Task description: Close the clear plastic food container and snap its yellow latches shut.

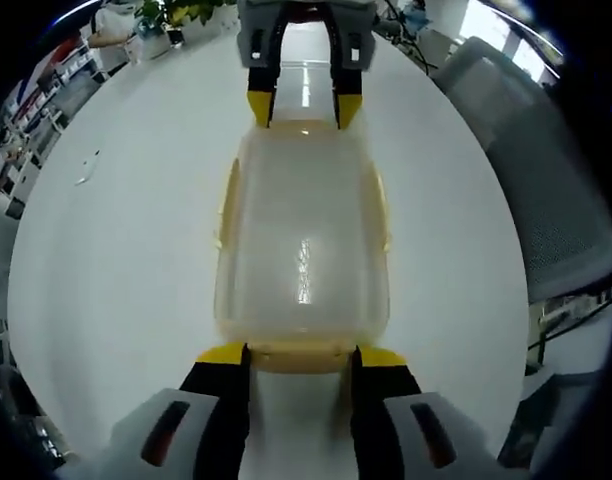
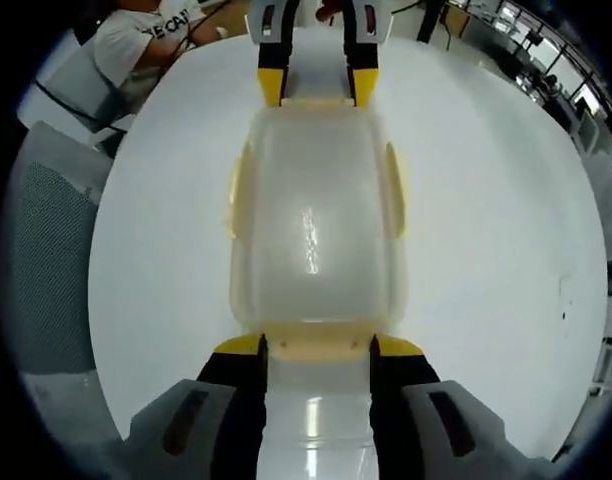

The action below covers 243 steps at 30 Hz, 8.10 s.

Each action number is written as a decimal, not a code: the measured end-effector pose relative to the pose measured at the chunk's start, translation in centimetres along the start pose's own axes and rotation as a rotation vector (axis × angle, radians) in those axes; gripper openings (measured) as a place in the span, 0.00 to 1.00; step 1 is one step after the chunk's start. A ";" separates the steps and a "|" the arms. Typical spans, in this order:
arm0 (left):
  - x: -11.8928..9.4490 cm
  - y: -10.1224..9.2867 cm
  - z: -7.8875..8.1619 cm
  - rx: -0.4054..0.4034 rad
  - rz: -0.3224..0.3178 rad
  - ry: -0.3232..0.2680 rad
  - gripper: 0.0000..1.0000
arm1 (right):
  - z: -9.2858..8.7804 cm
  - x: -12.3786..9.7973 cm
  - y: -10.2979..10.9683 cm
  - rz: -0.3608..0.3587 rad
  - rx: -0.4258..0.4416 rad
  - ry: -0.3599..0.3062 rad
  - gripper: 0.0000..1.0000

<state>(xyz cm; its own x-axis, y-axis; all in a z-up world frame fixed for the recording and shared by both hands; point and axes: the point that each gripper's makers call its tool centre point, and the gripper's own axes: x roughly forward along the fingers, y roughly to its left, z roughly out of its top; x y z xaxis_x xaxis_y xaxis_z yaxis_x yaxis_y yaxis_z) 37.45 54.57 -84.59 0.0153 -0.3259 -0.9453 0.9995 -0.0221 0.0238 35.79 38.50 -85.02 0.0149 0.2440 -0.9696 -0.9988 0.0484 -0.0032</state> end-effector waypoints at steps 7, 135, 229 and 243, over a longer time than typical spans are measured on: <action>-0.1 -0.1 0.0 0.005 -0.004 -0.030 0.33 | 0.0 -0.1 -0.1 -0.002 -0.003 -0.008 0.36; -2.1 -1.1 17.7 -0.001 -0.017 -0.051 0.34 | -13.6 -10.9 0.8 -0.017 0.005 -0.056 0.36; 1.5 -0.6 21.3 -0.038 -0.038 -0.047 0.36 | -19.8 -11.4 1.2 -0.024 0.150 -0.145 0.44; -0.2 -0.2 20.8 -0.341 -0.053 -0.168 0.36 | -19.0 -13.4 0.4 -0.028 0.374 -0.267 0.47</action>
<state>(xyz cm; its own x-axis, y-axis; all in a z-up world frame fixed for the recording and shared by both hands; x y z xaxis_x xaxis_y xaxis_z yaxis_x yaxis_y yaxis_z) 36.63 35.01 -77.62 -0.0137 -0.4838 -0.8751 0.9512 0.2635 -0.1605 34.32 16.87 -76.70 0.1025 0.4765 -0.8732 -0.9133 0.3930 0.1072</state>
